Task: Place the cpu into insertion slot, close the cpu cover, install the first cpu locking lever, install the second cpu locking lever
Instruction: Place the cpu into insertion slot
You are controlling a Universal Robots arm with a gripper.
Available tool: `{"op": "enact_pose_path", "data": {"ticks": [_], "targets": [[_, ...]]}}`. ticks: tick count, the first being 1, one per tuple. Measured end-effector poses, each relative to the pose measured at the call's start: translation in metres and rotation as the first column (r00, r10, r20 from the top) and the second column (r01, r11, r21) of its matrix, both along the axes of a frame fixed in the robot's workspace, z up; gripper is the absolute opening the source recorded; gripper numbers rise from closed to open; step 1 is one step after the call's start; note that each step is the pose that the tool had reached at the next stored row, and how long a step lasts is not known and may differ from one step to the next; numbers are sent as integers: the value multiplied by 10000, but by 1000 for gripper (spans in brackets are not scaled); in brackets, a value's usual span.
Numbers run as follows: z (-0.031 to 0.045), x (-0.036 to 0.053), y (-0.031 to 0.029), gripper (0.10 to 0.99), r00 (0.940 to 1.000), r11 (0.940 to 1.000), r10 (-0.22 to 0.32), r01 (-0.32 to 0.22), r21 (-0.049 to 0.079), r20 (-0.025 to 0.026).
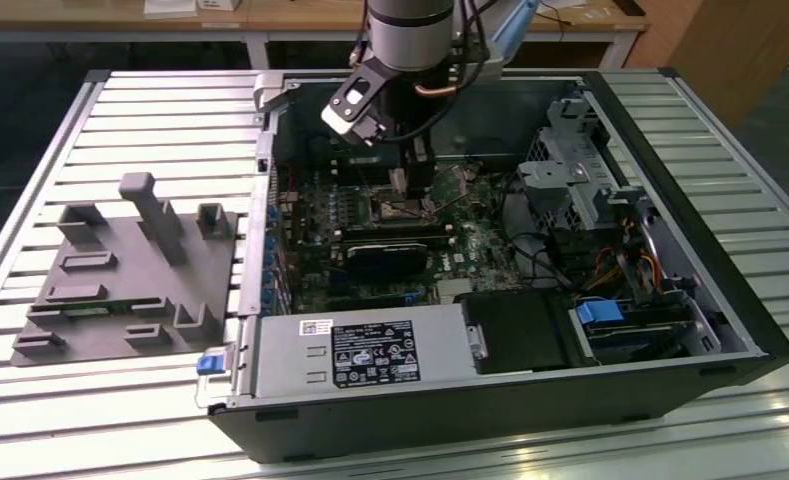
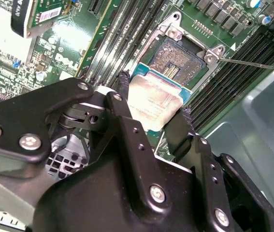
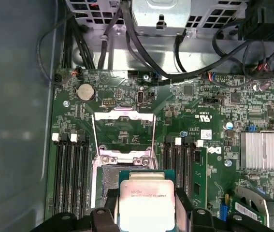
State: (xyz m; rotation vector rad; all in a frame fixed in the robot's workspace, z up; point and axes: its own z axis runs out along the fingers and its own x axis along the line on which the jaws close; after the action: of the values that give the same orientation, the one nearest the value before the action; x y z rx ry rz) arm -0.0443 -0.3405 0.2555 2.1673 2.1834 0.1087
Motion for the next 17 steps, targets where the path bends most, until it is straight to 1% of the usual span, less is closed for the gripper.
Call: {"op": "enact_pose_path", "data": {"ticks": [2, 7, 10, 14, 15, 17], "targets": [[-4, 0, 16, 541, 10000, 10000, -1, 1, -4, 0], [-5, 0, 20, 541, 10000, 10000, -1, 1, -8, 1], [-17, -8, 36, 541, 10000, 9999, 5, -5, -100, 3], [-51, -13, 78, 541, 10000, 9995, 9, -9, -331, 4], [-59, -15, 88, 541, 10000, 9993, 11, -11, -365, 4], [-73, -22, 102, 541, 10000, 9993, 29, -29, -371, 8]]}}
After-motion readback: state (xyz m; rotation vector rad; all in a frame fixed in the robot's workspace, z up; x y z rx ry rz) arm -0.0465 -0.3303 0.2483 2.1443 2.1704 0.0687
